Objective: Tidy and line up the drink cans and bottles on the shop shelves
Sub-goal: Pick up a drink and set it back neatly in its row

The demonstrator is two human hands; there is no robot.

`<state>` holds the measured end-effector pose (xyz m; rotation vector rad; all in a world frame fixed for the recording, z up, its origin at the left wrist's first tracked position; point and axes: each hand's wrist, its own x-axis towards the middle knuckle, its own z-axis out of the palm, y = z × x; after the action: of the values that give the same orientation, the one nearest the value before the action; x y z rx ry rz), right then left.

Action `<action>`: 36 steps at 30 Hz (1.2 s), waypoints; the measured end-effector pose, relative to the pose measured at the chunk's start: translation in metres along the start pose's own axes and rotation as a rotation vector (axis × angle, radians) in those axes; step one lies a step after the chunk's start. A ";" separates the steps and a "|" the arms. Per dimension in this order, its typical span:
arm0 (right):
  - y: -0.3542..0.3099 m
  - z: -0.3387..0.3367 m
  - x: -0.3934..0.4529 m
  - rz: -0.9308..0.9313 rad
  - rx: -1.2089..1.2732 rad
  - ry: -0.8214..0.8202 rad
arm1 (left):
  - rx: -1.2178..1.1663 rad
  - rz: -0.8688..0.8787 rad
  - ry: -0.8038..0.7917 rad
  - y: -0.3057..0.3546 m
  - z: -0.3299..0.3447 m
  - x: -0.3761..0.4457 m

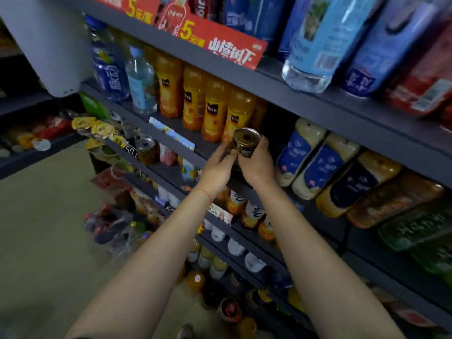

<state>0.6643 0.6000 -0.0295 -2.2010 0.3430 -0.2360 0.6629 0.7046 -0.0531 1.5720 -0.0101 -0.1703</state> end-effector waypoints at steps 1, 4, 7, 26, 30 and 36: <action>0.000 0.002 0.003 0.017 -0.004 0.012 | -0.032 -0.007 -0.004 0.002 0.000 0.005; 0.005 0.002 0.003 -0.001 0.039 0.064 | -0.123 0.010 0.020 0.004 0.002 0.014; 0.002 -0.005 -0.011 -0.012 0.198 0.068 | -0.156 0.020 0.035 0.005 0.001 0.012; 0.128 -0.292 -0.199 0.022 0.710 -0.033 | -0.422 0.101 -0.053 0.038 0.279 -0.232; 0.178 -0.414 -0.253 -0.037 0.651 0.034 | -0.384 0.186 -0.099 0.061 0.391 -0.312; 0.204 -0.564 -0.314 -0.112 0.623 0.140 | -0.090 0.502 -0.053 0.124 0.499 -0.391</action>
<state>0.1728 0.1637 0.1326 -1.5920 0.1871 -0.4886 0.2321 0.2522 0.1111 1.4291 -0.4288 0.1796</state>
